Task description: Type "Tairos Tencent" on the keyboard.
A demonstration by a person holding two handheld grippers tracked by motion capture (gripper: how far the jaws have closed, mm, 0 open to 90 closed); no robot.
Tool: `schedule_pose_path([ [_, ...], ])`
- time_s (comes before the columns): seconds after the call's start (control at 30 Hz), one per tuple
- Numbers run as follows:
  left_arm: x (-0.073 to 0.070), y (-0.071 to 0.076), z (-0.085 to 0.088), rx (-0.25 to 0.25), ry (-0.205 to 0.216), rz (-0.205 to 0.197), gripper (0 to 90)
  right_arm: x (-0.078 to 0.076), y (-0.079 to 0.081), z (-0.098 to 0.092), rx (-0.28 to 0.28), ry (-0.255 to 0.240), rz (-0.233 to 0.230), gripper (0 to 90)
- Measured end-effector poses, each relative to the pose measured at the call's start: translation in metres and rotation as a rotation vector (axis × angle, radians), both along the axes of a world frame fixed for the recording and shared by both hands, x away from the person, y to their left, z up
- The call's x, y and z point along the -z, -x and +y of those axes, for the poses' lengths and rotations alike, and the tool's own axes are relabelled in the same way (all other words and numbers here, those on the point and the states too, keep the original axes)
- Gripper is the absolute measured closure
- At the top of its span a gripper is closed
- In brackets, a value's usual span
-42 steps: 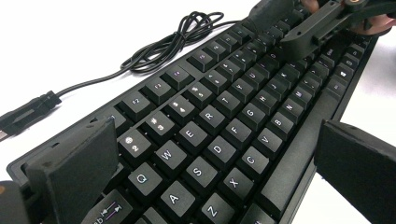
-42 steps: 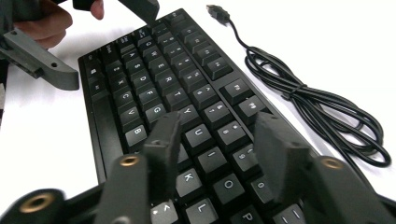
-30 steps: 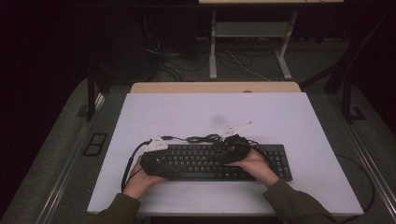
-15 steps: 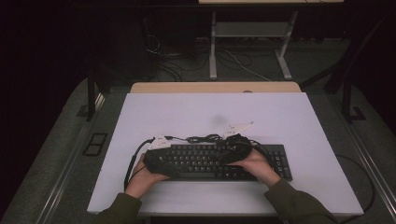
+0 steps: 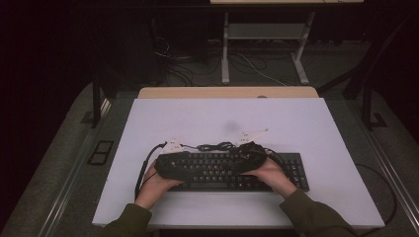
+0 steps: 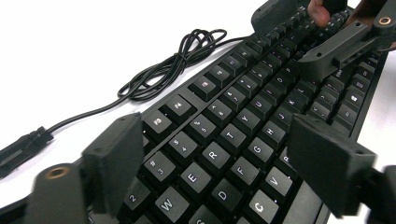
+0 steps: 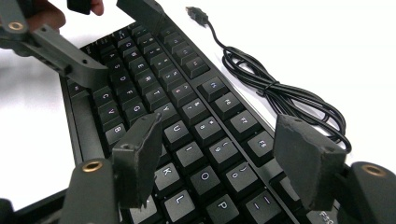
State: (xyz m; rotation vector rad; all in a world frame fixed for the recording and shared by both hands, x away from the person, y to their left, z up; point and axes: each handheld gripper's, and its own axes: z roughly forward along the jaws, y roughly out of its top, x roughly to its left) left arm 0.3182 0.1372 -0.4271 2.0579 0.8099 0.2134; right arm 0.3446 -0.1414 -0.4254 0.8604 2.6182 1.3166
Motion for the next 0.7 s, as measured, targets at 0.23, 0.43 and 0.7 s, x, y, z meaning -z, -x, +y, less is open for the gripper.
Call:
schedule_pose_path([
  [0.23, -0.0023, -0.0002, -0.0021, 0.012, 0.015, -0.024, 44.2, -0.0002, -0.0002, -0.0003, 0.002, -0.004, 0.003, 32.4],
  [0.43, -0.0003, -0.0025, -0.0033, 0.033, 0.007, -0.003, 65.5, -0.0003, 0.0000, -0.0001, 0.002, -0.004, 0.003, 32.2],
  [0.7, 0.0029, -0.0041, -0.0069, 0.049, -0.016, 0.033, 85.7, -0.0003, 0.0000, -0.0001, 0.002, -0.005, 0.002, 32.2],
])
